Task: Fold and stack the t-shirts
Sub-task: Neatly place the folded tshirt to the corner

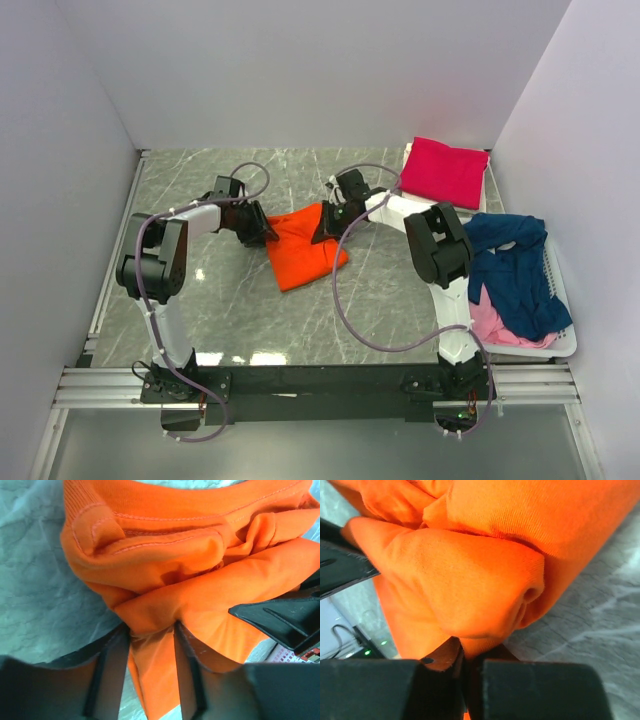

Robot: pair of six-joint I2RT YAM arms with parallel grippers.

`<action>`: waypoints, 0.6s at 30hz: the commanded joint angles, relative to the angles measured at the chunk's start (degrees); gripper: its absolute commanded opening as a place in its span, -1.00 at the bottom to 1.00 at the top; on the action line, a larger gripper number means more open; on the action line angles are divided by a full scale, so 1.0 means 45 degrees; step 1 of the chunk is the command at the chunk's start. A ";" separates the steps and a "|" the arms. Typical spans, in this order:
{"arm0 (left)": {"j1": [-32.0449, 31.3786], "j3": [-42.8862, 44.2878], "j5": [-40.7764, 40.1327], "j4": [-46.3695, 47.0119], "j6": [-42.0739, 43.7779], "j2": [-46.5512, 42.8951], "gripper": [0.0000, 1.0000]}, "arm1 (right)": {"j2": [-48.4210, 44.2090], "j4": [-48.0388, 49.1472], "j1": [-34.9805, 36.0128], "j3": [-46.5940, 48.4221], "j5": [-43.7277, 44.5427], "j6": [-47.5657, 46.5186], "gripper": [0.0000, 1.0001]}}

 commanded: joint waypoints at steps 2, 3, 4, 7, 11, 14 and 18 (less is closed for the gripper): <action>-0.0079 0.0807 -0.0447 -0.1027 0.0392 -0.0612 0.02 | -0.0722 -0.1425 0.0122 0.0692 0.2563 -0.0757 -1.00; -0.0060 0.0926 -0.0428 -0.1105 0.0392 -0.0730 0.04 | -0.0858 -0.1950 0.0122 0.1060 0.3244 -0.0951 -1.00; -0.0040 0.1043 -0.0409 -0.1164 0.0392 -0.0828 0.09 | -0.0898 -0.2245 0.0102 0.1277 0.3657 -0.1069 -1.00; 0.0038 0.1337 -0.0389 -0.1242 0.0412 -0.1355 0.13 | -0.1074 -0.3163 0.0044 0.1980 0.4927 -0.1382 -1.00; 0.0155 0.1455 -0.0097 -0.1184 0.0470 -0.1630 0.16 | -0.0977 -0.4567 -0.0112 0.3054 0.6294 -0.1636 -1.00; 0.0272 0.1299 0.0352 -0.0990 0.0412 -0.1689 0.16 | -0.0743 -0.5311 -0.0171 0.3914 0.7117 -0.1812 -1.00; 0.0409 0.1240 0.0549 -0.1008 0.0606 -0.1669 0.16 | -0.0295 -0.6192 -0.0288 0.5161 0.8697 -0.1851 -1.00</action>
